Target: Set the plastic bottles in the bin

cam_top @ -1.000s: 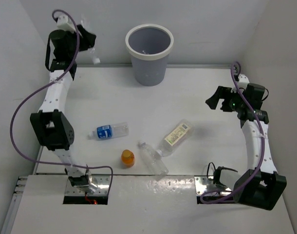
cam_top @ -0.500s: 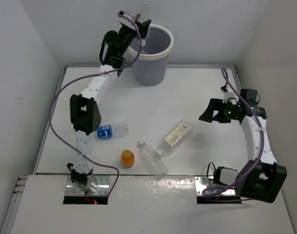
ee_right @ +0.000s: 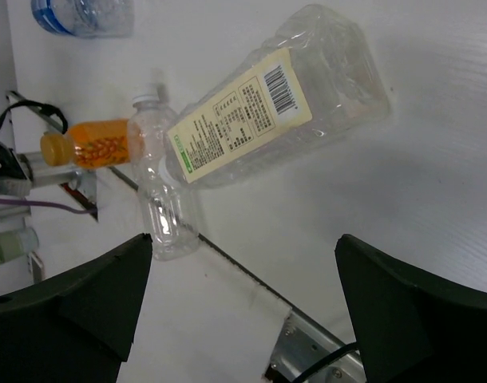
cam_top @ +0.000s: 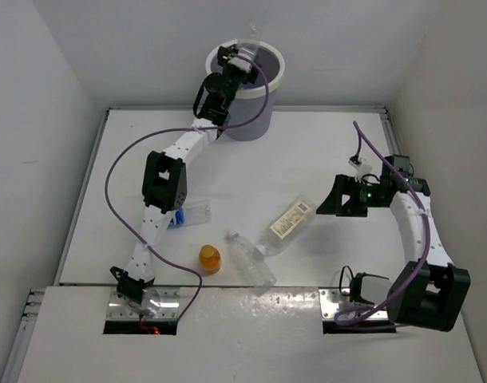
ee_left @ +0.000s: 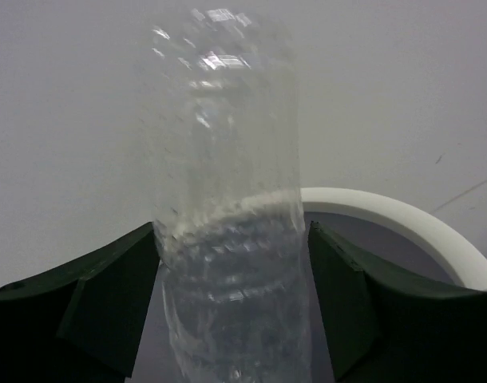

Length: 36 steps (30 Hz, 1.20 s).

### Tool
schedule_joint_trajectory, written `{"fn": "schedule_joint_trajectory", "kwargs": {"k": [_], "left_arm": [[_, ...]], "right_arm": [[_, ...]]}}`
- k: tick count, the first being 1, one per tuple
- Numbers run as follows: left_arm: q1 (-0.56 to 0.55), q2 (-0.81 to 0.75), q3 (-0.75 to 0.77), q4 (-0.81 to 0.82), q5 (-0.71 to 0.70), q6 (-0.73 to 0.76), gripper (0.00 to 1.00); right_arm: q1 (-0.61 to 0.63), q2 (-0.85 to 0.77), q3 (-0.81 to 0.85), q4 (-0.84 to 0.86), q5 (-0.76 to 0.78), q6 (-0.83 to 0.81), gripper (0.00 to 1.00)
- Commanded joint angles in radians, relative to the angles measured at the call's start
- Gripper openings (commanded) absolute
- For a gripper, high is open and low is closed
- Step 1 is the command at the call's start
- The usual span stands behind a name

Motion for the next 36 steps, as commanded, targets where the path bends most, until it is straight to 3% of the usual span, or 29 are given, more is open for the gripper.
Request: {"fn": "schedule_joint_trajectory", "kwargs": {"k": [1,3,8,10,12,14,15,17,18,21,26,31,36], "left_arm": [[0.010,-0.051,0.043,0.064,-0.015,0.027,0.89],[0.010,-0.063,0.043,0.055,-0.006,-0.012,0.95],[0.010,-0.146,0.052,0.017,0.015,-0.086,0.98],[0.019,-0.219,0.061,-0.041,0.059,-0.141,0.98],[0.035,-0.314,0.061,-0.116,0.133,-0.205,0.99],[0.065,-0.383,0.061,-0.293,0.350,-0.270,0.99],[0.075,-0.422,0.047,-0.333,0.410,-0.299,0.99],[0.104,-0.547,-0.049,-0.446,0.548,-0.386,0.99],[0.115,-0.592,-0.093,-0.475,0.582,-0.414,0.99],[0.161,-0.751,-0.264,-0.630,0.669,-0.482,0.99],[0.291,-0.932,-0.481,-0.902,0.678,-0.473,0.99],[0.467,-1.073,-0.675,-0.985,0.837,-0.508,0.99],[0.558,-1.196,-0.813,-0.985,0.847,-0.488,0.99]], "right_arm": [[0.023,-0.020,0.076,0.001,0.029,-0.070,0.95],[0.040,-0.010,0.114,-0.009,0.049,-0.090,0.97],[0.092,0.001,0.246,-0.005,0.110,-0.191,1.00],[0.154,0.012,0.315,-0.052,0.127,-0.371,1.00],[0.208,0.030,0.390,-0.118,0.118,-0.659,1.00],[0.257,0.033,0.447,-0.155,0.113,-0.795,1.00],[0.315,0.050,0.458,-0.193,0.113,-0.993,1.00],[0.366,0.069,0.492,-0.255,0.174,-1.124,1.00],[0.418,0.091,0.496,-0.276,0.193,-1.265,1.00],[0.535,0.125,0.472,-0.280,0.272,-1.429,1.00],[0.729,0.190,0.411,-0.203,0.351,-1.517,1.00],[0.862,0.292,0.386,-0.160,0.429,-1.512,1.00],[0.931,0.361,0.386,-0.177,0.481,-1.506,1.00]]}}
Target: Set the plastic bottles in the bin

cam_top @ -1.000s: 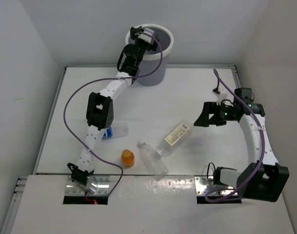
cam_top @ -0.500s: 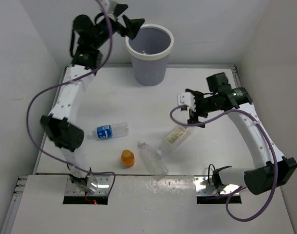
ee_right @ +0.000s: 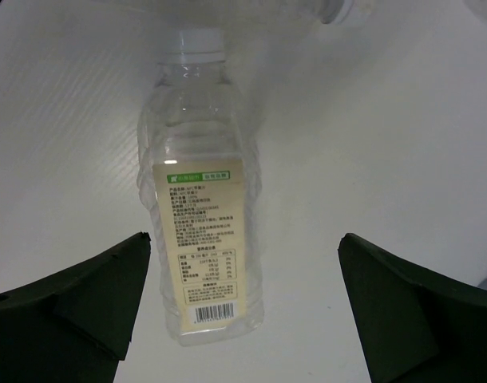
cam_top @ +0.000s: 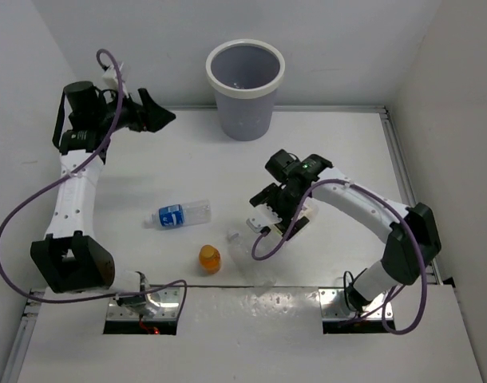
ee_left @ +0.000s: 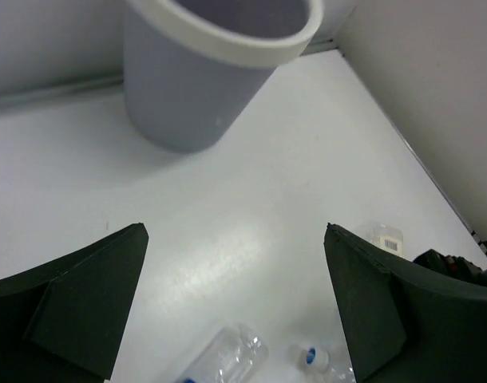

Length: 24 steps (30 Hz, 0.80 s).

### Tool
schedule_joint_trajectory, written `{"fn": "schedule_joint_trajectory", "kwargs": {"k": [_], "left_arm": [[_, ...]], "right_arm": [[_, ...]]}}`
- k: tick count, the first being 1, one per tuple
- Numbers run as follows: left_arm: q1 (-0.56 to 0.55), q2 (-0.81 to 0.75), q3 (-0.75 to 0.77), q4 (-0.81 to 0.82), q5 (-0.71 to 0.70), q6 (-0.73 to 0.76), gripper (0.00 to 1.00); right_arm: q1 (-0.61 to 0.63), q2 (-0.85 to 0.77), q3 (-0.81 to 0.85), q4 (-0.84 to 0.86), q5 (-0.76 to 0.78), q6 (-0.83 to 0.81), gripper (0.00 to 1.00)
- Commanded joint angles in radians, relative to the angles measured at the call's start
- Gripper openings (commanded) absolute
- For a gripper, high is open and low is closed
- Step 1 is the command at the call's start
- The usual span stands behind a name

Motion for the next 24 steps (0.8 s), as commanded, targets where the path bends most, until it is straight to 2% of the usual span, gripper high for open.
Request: {"fn": "schedule_joint_trajectory", "kwargs": {"k": [1,10,18,21,23,24], "left_arm": [[0.045,-0.137,-0.037,-0.018,0.070,-0.006,0.99],[0.128,-0.191,-0.123,0.003,0.125,-0.026,0.99],[0.168,-0.203,-0.168,0.022,0.143,-0.035,0.99],[0.177,-0.212,-0.188,0.022,0.143,-0.035,0.99],[0.188,-0.221,-0.200,0.022,0.143,-0.035,0.99],[0.188,-0.221,-0.200,0.022,0.143,-0.035,0.99]], "right_arm": [[0.038,0.029,0.002,-0.001,0.049,-0.033,1.00],[0.078,0.123,-0.075,0.019,0.101,-0.013,1.00],[0.094,0.204,-0.152,0.227,0.144,0.047,1.00],[0.095,0.233,-0.157,0.246,0.156,0.056,1.00],[0.097,0.250,-0.137,0.243,0.163,0.063,0.94],[0.094,0.250,-0.129,0.243,0.164,0.066,0.87]]}}
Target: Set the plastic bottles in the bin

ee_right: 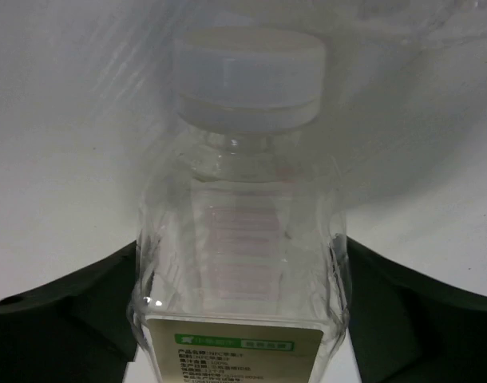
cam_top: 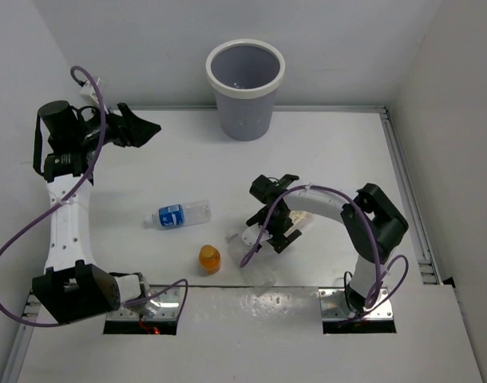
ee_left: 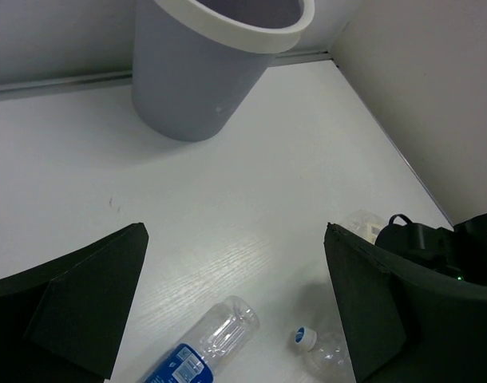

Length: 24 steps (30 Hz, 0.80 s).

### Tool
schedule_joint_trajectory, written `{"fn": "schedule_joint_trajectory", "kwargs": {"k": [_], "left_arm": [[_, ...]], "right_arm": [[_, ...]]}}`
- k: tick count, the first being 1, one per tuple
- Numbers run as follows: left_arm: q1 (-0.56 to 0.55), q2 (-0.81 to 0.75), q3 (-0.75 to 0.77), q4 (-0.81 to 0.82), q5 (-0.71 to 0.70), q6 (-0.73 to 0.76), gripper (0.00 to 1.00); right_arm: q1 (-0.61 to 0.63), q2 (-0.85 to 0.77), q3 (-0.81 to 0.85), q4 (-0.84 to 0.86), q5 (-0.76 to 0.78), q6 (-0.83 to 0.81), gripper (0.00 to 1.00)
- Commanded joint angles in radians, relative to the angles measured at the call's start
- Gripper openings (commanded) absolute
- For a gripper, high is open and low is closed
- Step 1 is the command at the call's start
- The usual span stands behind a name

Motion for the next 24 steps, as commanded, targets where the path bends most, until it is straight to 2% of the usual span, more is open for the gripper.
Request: {"fn": "schedule_joint_trajectory", "kwargs": {"k": [1,2,3,5,7,8,10,11,12,13,14,16,17,18,19,20,21,22,24], "left_arm": [[0.025,-0.024,-0.016,0.043,0.014,-0.011,0.99],[0.025,-0.033,-0.016,0.043,0.014,-0.011,0.99],[0.034,-0.033,-0.016,0.052,0.014,-0.011,0.99],[0.034,-0.033,-0.027,0.064,0.014,-0.011,0.99],[0.034,-0.033,-0.041,0.082,0.014,-0.026,0.99],[0.034,-0.033,-0.056,0.105,0.014,-0.047,0.99],[0.034,-0.042,-0.070,0.133,0.014,-0.072,0.99],[0.034,-0.042,-0.096,0.164,0.014,-0.096,0.99],[0.034,-0.042,-0.105,0.179,0.014,-0.107,0.99],[0.034,-0.042,-0.116,0.194,0.014,-0.116,0.99],[0.034,-0.052,-0.134,0.219,0.005,-0.135,0.99],[0.034,-0.052,-0.145,0.233,0.005,-0.147,0.99],[0.034,-0.052,-0.154,0.233,0.005,-0.147,0.99],[0.034,-0.052,-0.154,0.242,0.005,-0.156,0.99],[0.034,-0.052,-0.154,0.242,-0.008,-0.156,0.99],[0.034,-0.052,-0.168,0.242,-0.008,-0.156,0.99],[0.034,-0.062,-0.183,0.253,-0.017,-0.156,0.99],[0.034,-0.062,-0.193,0.263,-0.017,-0.156,0.99],[0.025,-0.075,-0.208,0.264,-0.026,-0.165,0.99]], "right_arm": [[0.007,0.002,0.038,0.037,0.011,0.028,0.79],[0.010,0.001,0.072,0.027,0.008,0.037,0.63],[0.007,-0.011,0.087,0.016,-0.001,0.046,0.57],[0.004,-0.030,0.171,-0.024,-0.040,0.062,0.46],[-0.002,-0.062,0.228,-0.045,-0.060,0.092,0.43],[-0.008,-0.071,0.335,-0.039,-0.074,0.109,0.39],[-0.039,-0.102,0.409,0.019,-0.152,0.233,0.27],[-0.066,-0.116,0.507,0.113,-0.204,0.358,0.17],[-0.086,-0.132,0.524,0.289,-0.251,0.560,0.06],[-0.137,-0.137,0.564,0.377,-0.312,0.642,0.03],[-0.195,-0.143,0.569,0.622,-0.339,0.798,0.02],[-0.244,-0.139,0.560,0.831,-0.353,1.123,0.02],[-0.308,-0.131,0.558,1.225,-0.341,1.198,0.02],[-0.326,-0.122,0.560,1.310,-0.262,1.256,0.02],[-0.352,-0.093,0.599,1.379,-0.224,1.389,0.02],[-0.370,-0.050,0.633,1.497,-0.191,1.411,0.02],[-0.383,-0.024,0.671,1.511,-0.133,1.462,0.02],[-0.401,0.067,0.830,1.510,-0.088,1.553,0.02],[-0.436,0.163,0.987,1.530,-0.025,1.638,0.02]]}}
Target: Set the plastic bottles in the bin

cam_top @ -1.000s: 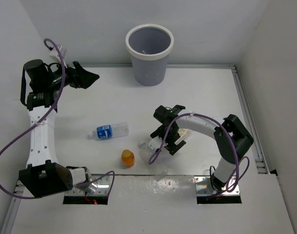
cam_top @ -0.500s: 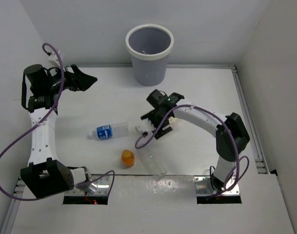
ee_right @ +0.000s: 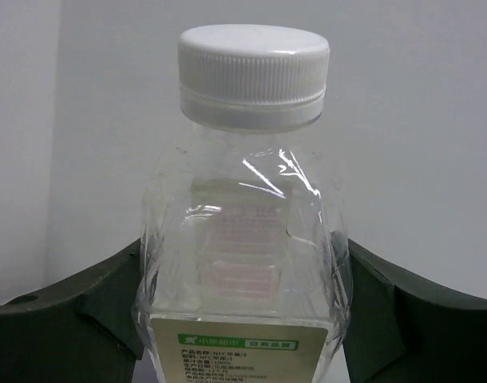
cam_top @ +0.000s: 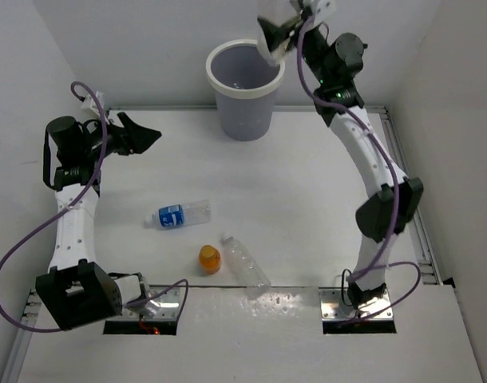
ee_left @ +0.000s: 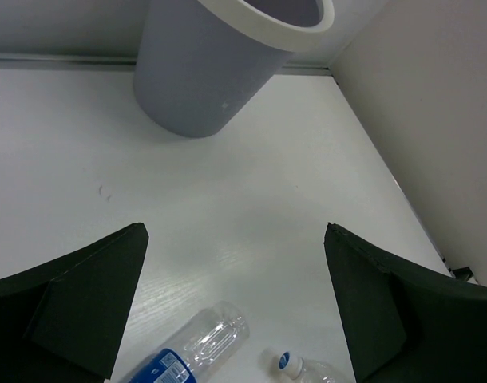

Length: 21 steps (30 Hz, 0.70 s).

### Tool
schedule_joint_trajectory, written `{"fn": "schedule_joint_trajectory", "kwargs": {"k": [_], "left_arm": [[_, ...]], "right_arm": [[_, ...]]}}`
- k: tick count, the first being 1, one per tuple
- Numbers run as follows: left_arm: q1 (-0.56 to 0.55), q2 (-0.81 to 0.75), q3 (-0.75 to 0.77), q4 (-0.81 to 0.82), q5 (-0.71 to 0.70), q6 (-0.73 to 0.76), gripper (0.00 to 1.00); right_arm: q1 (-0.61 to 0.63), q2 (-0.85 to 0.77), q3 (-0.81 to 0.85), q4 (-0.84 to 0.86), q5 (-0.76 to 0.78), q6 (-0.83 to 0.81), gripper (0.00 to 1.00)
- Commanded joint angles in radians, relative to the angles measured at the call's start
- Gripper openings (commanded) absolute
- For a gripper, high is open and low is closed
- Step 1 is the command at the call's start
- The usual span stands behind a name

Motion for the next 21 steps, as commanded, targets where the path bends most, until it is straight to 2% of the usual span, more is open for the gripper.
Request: {"fn": "schedule_joint_trajectory", "kwargs": {"k": [1,5,11,13,15,16,19,20,21], "left_arm": [[0.002,-0.046,-0.031,0.067,-0.006,-0.023,0.99],[0.002,-0.056,-0.056,0.058,-0.006,-0.014,0.99],[0.002,-0.065,-0.074,-0.032,-0.017,0.061,0.99],[-0.007,-0.025,-0.037,-0.124,-0.017,0.176,0.99],[-0.031,0.015,0.036,-0.302,-0.046,0.274,0.99],[-0.054,0.044,0.070,-0.398,-0.065,0.369,0.99],[-0.065,0.044,0.046,-0.445,-0.168,0.445,0.99],[-0.065,0.027,0.033,-0.445,-0.196,0.457,0.99],[-0.077,0.003,0.024,-0.445,-0.208,0.471,0.99]], "right_arm": [[-0.014,0.177,0.274,0.315,0.141,0.351,0.02],[-0.034,0.335,0.423,0.412,0.247,0.411,0.03],[-0.040,0.374,0.301,0.469,0.317,0.481,0.04],[-0.043,0.414,0.310,0.446,0.336,0.481,0.04],[-0.044,0.453,0.310,0.442,0.344,0.462,0.06],[-0.044,0.463,0.314,0.436,0.348,0.459,0.08],[-0.047,0.510,0.336,0.393,0.330,0.447,0.19],[-0.047,0.518,0.356,0.376,0.324,0.447,0.29],[-0.046,0.545,0.366,0.353,0.301,0.442,0.33]]}}
